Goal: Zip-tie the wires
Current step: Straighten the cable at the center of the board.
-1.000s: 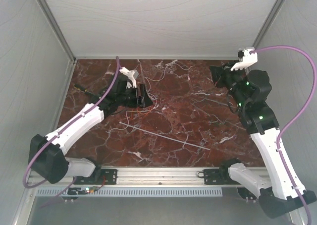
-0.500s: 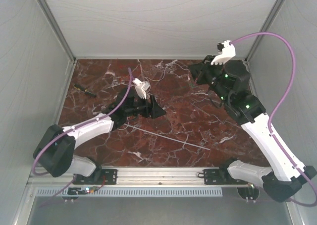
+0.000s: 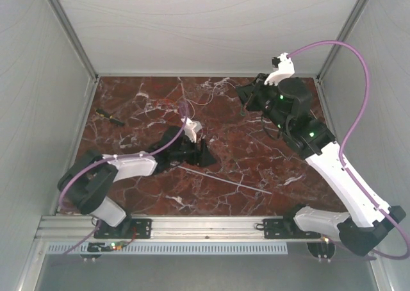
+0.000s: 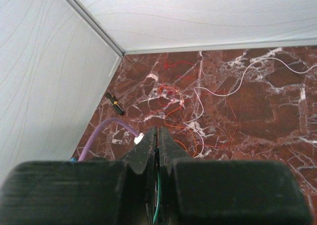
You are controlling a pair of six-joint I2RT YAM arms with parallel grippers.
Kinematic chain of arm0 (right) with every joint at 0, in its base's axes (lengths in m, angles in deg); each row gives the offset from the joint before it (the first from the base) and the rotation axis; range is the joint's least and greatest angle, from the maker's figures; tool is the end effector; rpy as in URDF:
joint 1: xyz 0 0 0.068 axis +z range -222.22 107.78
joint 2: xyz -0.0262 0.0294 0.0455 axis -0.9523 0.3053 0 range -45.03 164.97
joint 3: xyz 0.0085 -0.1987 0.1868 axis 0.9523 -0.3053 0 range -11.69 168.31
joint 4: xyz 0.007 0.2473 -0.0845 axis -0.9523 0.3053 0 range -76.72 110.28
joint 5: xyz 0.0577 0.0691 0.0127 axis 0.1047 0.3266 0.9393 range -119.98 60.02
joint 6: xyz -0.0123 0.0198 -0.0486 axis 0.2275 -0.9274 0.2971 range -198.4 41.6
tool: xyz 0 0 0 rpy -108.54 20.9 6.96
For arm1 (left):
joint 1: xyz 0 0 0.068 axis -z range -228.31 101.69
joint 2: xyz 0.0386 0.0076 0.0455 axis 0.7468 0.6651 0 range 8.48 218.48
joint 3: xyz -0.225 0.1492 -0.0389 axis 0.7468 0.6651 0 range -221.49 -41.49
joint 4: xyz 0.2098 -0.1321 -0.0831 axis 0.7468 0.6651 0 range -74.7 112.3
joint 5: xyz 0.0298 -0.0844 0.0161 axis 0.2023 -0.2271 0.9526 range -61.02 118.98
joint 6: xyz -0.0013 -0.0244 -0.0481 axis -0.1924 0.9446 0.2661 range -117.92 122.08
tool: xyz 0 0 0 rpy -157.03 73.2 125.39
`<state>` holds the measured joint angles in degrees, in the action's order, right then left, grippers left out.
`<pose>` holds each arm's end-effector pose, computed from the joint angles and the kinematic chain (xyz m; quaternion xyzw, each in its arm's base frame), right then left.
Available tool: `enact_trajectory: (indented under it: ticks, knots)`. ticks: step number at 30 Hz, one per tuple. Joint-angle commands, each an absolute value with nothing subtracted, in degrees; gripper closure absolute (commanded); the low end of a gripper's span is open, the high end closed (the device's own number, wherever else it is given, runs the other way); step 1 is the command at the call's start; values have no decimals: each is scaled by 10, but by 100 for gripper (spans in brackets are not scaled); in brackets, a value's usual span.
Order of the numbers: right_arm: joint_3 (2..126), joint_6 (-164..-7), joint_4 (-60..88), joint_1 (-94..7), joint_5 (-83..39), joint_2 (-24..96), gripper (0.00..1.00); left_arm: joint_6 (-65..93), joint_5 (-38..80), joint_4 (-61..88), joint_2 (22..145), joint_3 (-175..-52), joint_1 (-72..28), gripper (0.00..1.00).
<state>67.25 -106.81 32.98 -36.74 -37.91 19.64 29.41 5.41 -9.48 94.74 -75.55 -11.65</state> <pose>0.1969 0.1345 0.4604 0.0009 0.7395 0.3117 0.5966 0.2283 -0.1876 0.1710 0.1738 0.8251 -0.4175 0.3387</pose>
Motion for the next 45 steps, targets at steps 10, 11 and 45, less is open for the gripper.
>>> enact_trajectory:
  ticks: [10, 11, 45]
  knots:
    - [694, -1056, 370, -362, -443, 203, 100, 306, 8, -203, 1080, -862, -77, 35]
    - [695, -1054, 371, -362, -445, 203, 100, 309, 5, -206, 1090, -866, -77, 36]
    - [721, -973, 452, -449, -536, 193, 100, 352, 34, -136, 1086, -881, -54, 100]
